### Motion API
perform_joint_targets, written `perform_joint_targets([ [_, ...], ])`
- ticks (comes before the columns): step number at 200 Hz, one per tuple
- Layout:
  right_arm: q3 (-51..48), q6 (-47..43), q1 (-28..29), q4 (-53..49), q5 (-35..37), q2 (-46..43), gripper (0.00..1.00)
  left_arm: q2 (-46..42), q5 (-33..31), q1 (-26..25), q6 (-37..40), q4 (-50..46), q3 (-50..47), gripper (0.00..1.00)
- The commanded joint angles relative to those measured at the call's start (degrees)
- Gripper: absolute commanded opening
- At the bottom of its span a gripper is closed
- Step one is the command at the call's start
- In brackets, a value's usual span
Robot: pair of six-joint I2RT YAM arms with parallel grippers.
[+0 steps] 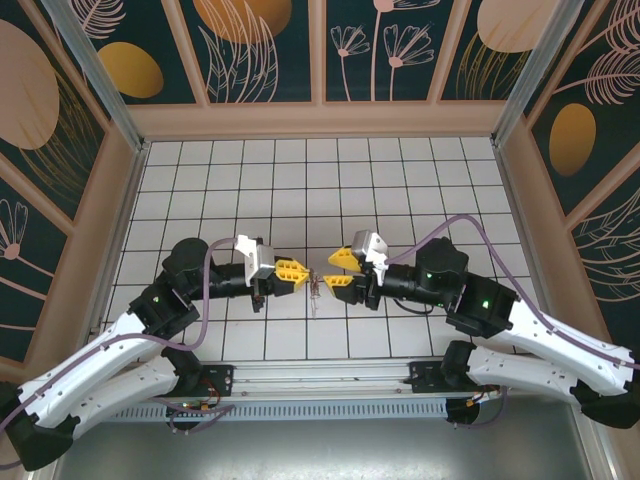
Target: Put the keys on the keyring
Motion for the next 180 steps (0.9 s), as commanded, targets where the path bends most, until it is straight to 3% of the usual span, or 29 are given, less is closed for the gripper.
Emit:
perform_joint_targets([
  [1,-0.8,-2.0,0.4,4.8,-2.7,2.1,0.38,-0.2,3.7,-0.1,-1.6,4.2,-0.4,0.00],
  [55,-0.2,-3.4,0.4,6.5,-3.6,5.6,0.29,0.3,4.5,-0.2,-1.6,4.0,-0.7,0.00],
  [96,-0.9,-3.2,0.4,5.9,-3.2,4.8,0.14,0.0,4.0,-0.2,-1.6,3.9,-0.7,0.00],
  [111,-0.8,-3.6,0.4,5.3,-2.8,4.7,0.01,0.1,4.0,-0.1,-1.9,3.9,-0.4,0.00],
  [118,-0.5,-3.8,0.3,4.8,-2.5,4.7,0.00,0.3,3.9,-0.2,-1.7,3.4,-0.1,0.00],
  [139,1.2,-4.7,0.4,2.0,-0.2,5.8,0.00,1.5,0.9,-0.1,1.9,-4.4,2.8,0.00],
  [158,3.8,-5.9,0.2,-2.7,2.0,7.9,0.00,2.6,-2.2,-0.1,6.2,-12.1,5.7,0.11],
  [180,6.8,-7.7,-0.5,-6.8,1.7,10.6,0.00,5.2,-4.4,-0.1,10.3,-19.0,9.0,0.02],
])
